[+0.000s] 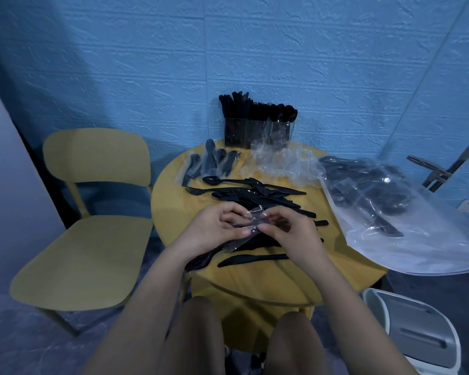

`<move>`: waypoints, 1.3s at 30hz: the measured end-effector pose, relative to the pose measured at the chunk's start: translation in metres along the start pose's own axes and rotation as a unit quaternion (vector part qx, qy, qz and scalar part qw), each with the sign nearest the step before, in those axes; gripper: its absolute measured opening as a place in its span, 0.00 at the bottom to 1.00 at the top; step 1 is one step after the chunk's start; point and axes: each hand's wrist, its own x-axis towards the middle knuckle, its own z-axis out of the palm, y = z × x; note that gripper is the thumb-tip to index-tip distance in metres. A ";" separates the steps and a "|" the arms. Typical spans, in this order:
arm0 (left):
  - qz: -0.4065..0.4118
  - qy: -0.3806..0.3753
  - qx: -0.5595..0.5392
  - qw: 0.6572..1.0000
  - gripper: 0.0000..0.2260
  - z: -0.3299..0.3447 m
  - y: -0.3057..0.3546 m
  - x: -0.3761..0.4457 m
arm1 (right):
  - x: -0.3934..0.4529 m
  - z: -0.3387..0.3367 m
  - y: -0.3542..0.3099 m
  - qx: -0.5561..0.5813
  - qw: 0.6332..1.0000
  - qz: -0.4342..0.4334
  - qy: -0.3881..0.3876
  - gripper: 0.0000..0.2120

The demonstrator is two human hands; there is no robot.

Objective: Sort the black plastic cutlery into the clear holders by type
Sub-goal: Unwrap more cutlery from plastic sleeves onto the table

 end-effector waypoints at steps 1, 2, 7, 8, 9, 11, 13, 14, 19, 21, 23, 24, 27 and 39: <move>-0.002 0.003 0.012 1.000 0.11 -0.004 0.001 0.000 | 0.001 -0.001 0.001 0.025 1.000 0.013 0.009 0.09; -0.003 0.021 0.033 0.999 0.11 -0.010 -0.001 0.001 | 0.002 -0.003 0.003 0.052 0.998 0.025 0.024 0.09; -0.058 0.068 -0.009 0.996 0.07 -0.035 -0.020 -0.009 | 0.002 -0.012 0.014 0.200 0.969 0.087 0.115 0.07; -0.070 0.053 -0.059 0.994 0.07 -0.034 -0.023 -0.011 | 0.002 -0.013 0.017 0.211 0.964 0.093 0.131 0.07; -0.076 0.045 -0.110 0.990 0.08 -0.032 -0.023 -0.012 | 0.002 -0.013 0.019 0.214 0.961 0.097 0.144 0.06; -0.078 0.046 -0.194 0.977 0.09 -0.029 -0.024 -0.011 | 0.003 -0.012 0.022 0.212 0.958 0.103 0.161 0.05; -0.074 0.061 -0.238 0.967 0.09 -0.028 -0.024 -0.009 | 0.003 -0.012 0.024 0.210 0.958 0.106 0.166 0.04; -0.071 0.076 -0.242 0.965 0.08 -0.027 -0.023 -0.007 | 0.003 -0.013 0.025 0.207 0.959 0.107 0.161 0.05; -0.052 0.150 -0.215 0.964 0.04 -0.025 -0.022 -0.003 | 0.000 -0.021 0.024 0.180 0.975 0.105 0.080 0.08; -0.053 0.168 -0.211 0.961 0.03 -0.025 -0.023 -0.003 | -0.002 -0.023 0.023 0.165 0.979 0.107 0.049 0.08; -0.056 0.177 -0.206 0.961 0.02 -0.025 -0.022 -0.003 | -0.002 -0.024 0.024 0.164 0.981 0.105 0.024 0.08; -0.058 0.179 -0.204 0.961 0.02 -0.025 -0.021 -0.004 | -0.002 -0.025 0.024 0.165 0.980 0.106 0.012 0.07; -0.070 0.170 -0.199 0.963 0.04 -0.028 -0.018 -0.004 | -0.001 -0.024 0.025 0.159 0.982 0.099 0.004 0.06; -0.056 0.184 -0.253 0.948 0.04 -0.040 -0.013 0.009 | 0.021 -0.026 0.013 0.329 0.929 0.166 0.041 0.09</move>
